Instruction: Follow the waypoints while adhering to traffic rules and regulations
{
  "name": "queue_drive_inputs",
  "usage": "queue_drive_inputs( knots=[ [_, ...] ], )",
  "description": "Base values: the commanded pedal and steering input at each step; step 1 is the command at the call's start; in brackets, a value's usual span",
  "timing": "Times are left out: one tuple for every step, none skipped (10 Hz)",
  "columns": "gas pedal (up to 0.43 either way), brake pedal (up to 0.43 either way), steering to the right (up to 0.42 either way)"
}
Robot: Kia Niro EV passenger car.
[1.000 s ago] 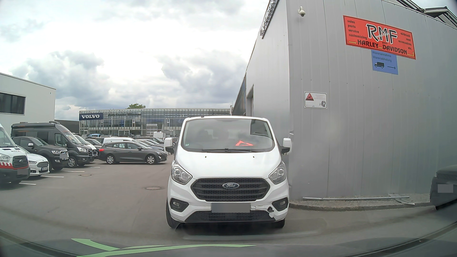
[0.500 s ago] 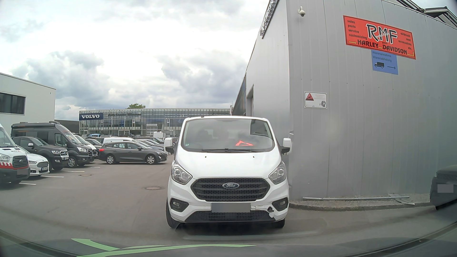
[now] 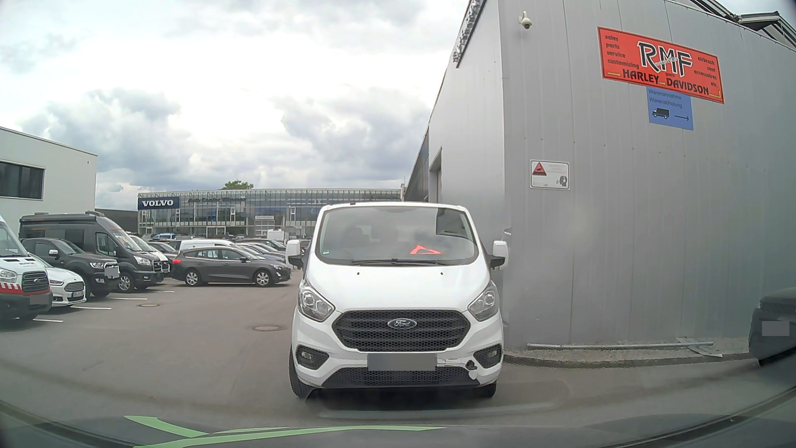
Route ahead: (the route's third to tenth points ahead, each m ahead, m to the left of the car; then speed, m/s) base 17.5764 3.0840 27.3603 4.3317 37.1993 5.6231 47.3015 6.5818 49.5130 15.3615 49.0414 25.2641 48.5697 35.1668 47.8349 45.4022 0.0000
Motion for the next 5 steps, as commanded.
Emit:
queue_drive_inputs(
  knots=[
    [0.0,0.463,-0.462],
    [0.0,0.463,-0.462],
    [0.0,0.463,-0.462],
    [0.0,0.463,-0.462],
    [0.0,0.463,-0.462]
  ],
)
